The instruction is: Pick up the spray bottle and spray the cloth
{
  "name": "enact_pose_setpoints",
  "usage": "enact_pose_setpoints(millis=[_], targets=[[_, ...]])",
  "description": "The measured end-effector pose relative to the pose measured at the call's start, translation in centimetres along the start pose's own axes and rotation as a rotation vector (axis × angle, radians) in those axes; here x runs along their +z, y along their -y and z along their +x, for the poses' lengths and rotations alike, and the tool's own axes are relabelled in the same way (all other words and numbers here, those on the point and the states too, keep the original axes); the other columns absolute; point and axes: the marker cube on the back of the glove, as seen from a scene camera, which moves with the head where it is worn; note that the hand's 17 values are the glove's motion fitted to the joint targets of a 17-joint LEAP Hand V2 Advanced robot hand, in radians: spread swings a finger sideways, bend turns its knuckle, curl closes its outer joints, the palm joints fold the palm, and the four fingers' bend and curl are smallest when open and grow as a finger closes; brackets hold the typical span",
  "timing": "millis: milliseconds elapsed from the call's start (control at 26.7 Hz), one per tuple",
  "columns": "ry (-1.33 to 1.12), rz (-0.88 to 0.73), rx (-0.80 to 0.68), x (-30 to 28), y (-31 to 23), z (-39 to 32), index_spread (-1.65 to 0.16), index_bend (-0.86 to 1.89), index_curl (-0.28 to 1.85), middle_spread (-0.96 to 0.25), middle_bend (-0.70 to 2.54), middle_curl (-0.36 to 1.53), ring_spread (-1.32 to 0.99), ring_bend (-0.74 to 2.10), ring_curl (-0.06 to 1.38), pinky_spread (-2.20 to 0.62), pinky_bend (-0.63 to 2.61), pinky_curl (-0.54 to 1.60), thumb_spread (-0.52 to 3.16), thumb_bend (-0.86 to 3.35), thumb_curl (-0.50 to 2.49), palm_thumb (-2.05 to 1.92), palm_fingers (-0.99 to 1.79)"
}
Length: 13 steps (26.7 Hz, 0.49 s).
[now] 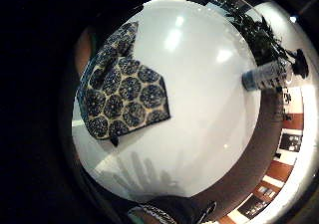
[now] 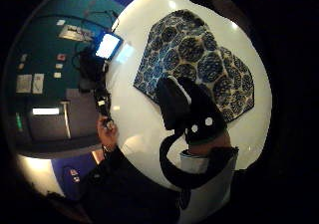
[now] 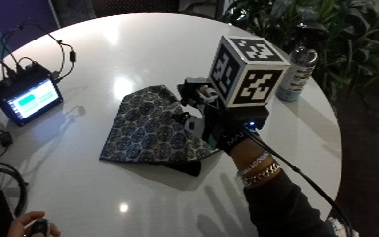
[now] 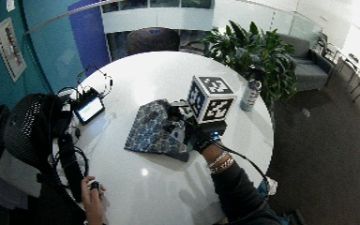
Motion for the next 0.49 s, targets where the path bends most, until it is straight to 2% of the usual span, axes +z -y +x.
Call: enact_pose_setpoints(millis=[225,488], targets=[[0.001,0.033,0.101,-0.9,0.4,3.1,-0.43,0.24,0.31,0.0,0.19,0.26,-0.01,0.18,0.18,0.23,0.18,0.24,1.2,0.13,0.18,0.5,0.4],[-0.019,0.092,0.291,-2.3,-0.1,8.9,-0.44,0.23,0.33,0.0,0.19,0.27,-0.01,0.18,0.19,0.24,0.18,0.25,1.22,0.11,0.19,0.53,0.39]])
